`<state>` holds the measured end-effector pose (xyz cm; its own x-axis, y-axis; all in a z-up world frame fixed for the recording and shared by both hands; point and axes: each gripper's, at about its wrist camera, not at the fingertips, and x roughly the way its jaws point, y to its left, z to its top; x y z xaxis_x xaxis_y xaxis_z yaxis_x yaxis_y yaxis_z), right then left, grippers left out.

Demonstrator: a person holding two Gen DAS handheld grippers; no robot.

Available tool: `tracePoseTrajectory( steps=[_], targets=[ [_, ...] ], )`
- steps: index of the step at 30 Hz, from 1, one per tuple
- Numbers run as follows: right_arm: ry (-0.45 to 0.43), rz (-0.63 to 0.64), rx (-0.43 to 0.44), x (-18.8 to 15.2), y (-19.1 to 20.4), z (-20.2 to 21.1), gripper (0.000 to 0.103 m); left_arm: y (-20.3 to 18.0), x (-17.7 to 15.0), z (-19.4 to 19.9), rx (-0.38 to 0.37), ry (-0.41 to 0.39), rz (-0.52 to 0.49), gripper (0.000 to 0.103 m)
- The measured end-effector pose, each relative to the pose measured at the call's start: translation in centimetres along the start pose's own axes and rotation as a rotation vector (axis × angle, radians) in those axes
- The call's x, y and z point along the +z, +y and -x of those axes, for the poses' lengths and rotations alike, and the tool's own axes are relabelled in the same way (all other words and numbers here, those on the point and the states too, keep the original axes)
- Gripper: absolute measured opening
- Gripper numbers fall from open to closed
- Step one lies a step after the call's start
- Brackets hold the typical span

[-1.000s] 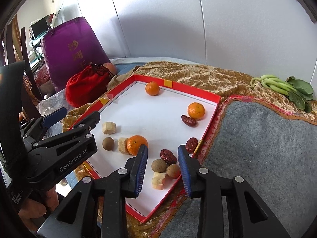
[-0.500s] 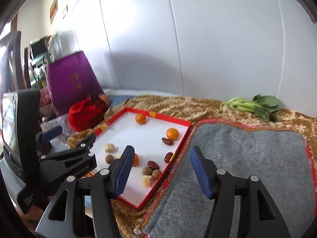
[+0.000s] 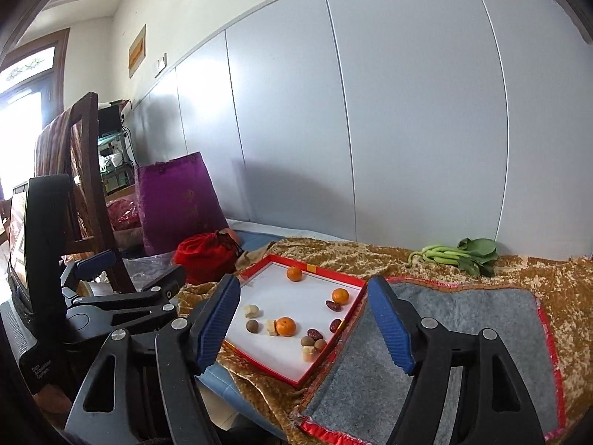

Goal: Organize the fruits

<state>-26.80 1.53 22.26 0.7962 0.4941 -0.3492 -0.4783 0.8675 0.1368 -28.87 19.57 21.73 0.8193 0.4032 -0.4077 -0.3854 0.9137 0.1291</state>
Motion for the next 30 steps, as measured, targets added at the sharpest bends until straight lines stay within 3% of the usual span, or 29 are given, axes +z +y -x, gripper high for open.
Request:
tracePoseTrajectory(
  steps=[8, 14, 30],
  targets=[
    [-0.030, 0.036, 0.047, 0.7, 2.9, 2.7, 0.078, 1.9, 1.0, 3.0, -0.033, -0.048, 0.040, 0.103],
    [-0.051, 0.051, 0.071, 0.9, 3.9, 3.8, 0.079, 2.6, 1.0, 3.1, -0.031, -0.015, 0.041, 0.103],
    [-0.016, 0.054, 0.079, 0.0, 5.1, 3.1, 0.081, 4.0, 0.8, 4.1, 0.064, -0.061, 0.066, 0.103]
  ],
)
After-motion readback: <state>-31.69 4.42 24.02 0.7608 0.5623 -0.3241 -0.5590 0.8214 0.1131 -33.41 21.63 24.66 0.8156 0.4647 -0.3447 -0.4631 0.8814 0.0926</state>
